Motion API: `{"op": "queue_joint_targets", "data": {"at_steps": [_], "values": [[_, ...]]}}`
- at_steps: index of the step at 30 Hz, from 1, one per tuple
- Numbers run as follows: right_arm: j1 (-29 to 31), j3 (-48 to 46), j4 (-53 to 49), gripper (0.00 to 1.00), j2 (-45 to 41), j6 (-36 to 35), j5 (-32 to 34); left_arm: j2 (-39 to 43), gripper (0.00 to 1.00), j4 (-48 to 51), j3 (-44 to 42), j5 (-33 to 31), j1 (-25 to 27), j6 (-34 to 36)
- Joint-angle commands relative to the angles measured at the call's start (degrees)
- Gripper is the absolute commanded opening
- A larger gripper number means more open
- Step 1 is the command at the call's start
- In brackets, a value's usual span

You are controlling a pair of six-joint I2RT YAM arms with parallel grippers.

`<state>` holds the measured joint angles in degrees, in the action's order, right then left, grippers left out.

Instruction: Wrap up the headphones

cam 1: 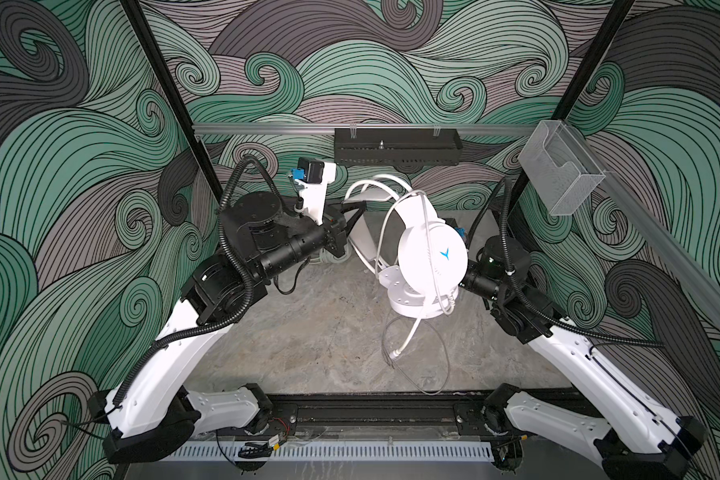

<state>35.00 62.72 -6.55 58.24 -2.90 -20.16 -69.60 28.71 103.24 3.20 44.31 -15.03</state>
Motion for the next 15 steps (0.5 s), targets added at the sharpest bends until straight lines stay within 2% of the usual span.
{"op": "queue_joint_targets", "data": {"at_steps": [1,6,10,15], "values": [[-0.4,-1.4,6.2,0.29,-0.2,4.3,-2.4,-0.9,0.0,-4.1,4.8,-2.4,-0.1,-5.9],[-0.4,-3.0,7.2,0.22,-0.1,5.1,-3.4,-3.8,0.0,-2.4,10.3,-3.6,-0.1,-8.4],[-0.4,-4.0,7.8,0.11,0.4,5.8,-4.4,-4.6,0.0,-2.5,11.5,-4.9,-0.1,-10.3],[-0.4,-7.2,10.0,0.09,0.7,7.7,-4.4,-4.8,0.0,-4.1,11.1,-11.1,-0.1,-15.3]]}}
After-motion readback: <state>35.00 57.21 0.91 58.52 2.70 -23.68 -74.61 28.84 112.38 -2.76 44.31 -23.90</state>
